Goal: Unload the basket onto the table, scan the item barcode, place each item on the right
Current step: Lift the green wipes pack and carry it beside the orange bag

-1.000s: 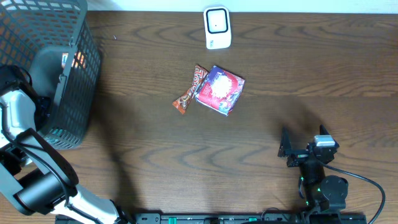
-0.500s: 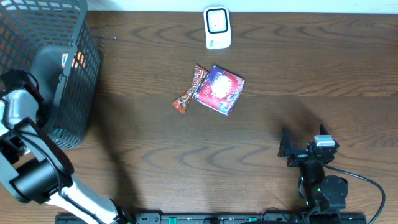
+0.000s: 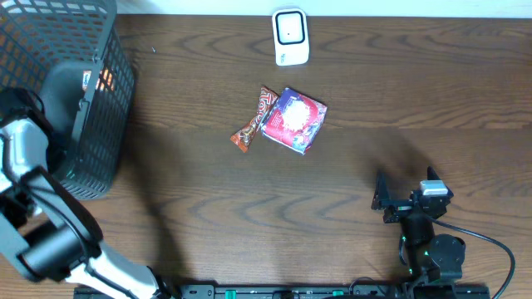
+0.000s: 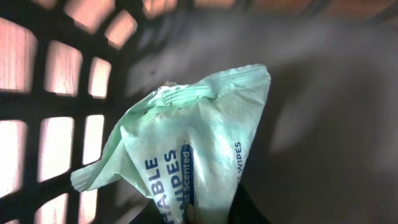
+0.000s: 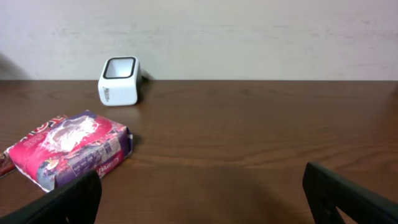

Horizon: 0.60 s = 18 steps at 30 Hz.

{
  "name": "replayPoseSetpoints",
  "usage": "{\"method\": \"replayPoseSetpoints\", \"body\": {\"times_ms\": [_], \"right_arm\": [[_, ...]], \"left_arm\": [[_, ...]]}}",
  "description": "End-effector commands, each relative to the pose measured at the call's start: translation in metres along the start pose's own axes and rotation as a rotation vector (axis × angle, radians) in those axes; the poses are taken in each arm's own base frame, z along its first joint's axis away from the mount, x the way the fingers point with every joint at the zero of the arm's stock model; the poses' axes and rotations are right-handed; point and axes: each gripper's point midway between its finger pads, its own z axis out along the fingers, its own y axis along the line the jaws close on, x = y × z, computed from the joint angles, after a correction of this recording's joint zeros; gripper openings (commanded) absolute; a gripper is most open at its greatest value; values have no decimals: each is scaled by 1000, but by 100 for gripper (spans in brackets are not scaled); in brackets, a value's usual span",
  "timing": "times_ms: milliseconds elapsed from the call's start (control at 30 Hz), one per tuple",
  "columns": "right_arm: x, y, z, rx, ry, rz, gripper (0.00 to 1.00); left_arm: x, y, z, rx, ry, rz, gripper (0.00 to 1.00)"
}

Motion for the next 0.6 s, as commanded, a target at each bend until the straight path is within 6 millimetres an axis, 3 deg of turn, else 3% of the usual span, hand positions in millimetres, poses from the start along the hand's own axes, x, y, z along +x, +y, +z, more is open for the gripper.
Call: {"method": "replayPoseSetpoints", "body": {"times_ms": [0, 200, 333, 467, 567], "right_arm": [[1, -2, 0, 9, -1, 15, 99], [1, -1, 0, 8, -1, 15, 99], [1, -2, 0, 9, -1, 15, 99], [1, -2, 0, 9, -1, 14, 99], [1, -2, 0, 9, -1, 15, 99]], "left_arm": [[-45, -15, -63, 152, -133, -86, 7], [-76, -31, -153, 447, -241, -166, 7], [-88, -48, -227, 734, -284, -183, 8], [-92, -54, -300, 993, -326, -161, 7], [-82, -56, -344, 1161, -311, -103, 7]]}}
